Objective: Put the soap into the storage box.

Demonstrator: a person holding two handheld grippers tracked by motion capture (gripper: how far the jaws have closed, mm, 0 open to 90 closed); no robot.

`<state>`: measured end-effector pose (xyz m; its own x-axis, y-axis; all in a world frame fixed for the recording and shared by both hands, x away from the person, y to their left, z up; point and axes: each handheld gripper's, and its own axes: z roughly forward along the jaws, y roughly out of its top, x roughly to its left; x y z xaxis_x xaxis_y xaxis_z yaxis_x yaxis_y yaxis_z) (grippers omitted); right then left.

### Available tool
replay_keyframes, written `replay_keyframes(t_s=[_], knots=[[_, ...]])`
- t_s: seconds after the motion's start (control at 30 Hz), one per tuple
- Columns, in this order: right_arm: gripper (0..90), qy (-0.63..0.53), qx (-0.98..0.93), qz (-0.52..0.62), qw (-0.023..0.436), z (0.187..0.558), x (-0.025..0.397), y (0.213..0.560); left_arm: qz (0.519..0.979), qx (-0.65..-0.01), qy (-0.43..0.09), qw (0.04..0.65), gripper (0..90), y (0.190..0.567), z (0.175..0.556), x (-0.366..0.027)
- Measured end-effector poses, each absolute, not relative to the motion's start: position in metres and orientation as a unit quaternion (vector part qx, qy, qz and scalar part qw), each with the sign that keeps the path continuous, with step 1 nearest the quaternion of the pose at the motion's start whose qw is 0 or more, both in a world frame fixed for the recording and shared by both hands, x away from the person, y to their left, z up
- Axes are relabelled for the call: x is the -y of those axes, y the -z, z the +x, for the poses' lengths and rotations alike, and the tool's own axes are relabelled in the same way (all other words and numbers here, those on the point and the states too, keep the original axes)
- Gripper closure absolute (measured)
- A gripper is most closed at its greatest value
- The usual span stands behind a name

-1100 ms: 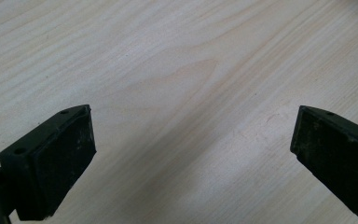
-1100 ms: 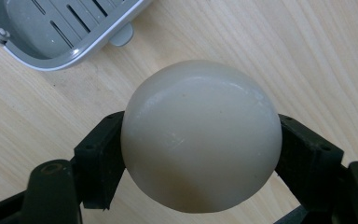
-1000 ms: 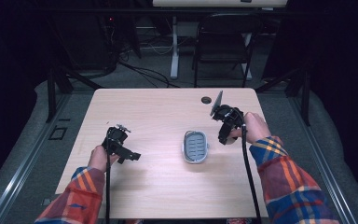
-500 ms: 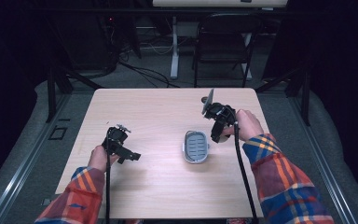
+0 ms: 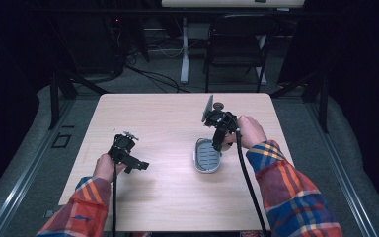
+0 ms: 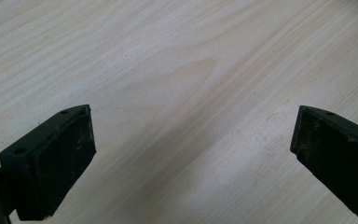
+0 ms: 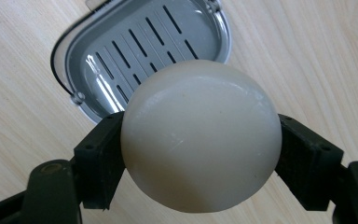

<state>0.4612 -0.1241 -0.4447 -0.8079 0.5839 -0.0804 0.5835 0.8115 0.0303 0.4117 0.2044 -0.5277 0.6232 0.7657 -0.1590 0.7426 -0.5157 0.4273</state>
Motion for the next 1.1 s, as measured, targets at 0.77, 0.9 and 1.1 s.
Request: replay_keyframes(t_s=[0.77,0.9,1.1], knots=[[24.0,-0.004,-0.960,0.281,0.014,0.469,0.087,0.478,0.871,-0.431,-0.023,0.235,0.0,0.528,0.412,-0.205],[23.9,-0.007,-0.960,0.280,0.011,0.470,0.086,0.485,0.871,-0.430,-0.023,0.235,0.0,0.528,0.412,-0.204],[23.9,-0.003,-0.961,0.276,0.011,0.470,0.084,0.493,0.871,-0.430,-0.024,0.235,0.0,0.528,0.412,-0.204]])
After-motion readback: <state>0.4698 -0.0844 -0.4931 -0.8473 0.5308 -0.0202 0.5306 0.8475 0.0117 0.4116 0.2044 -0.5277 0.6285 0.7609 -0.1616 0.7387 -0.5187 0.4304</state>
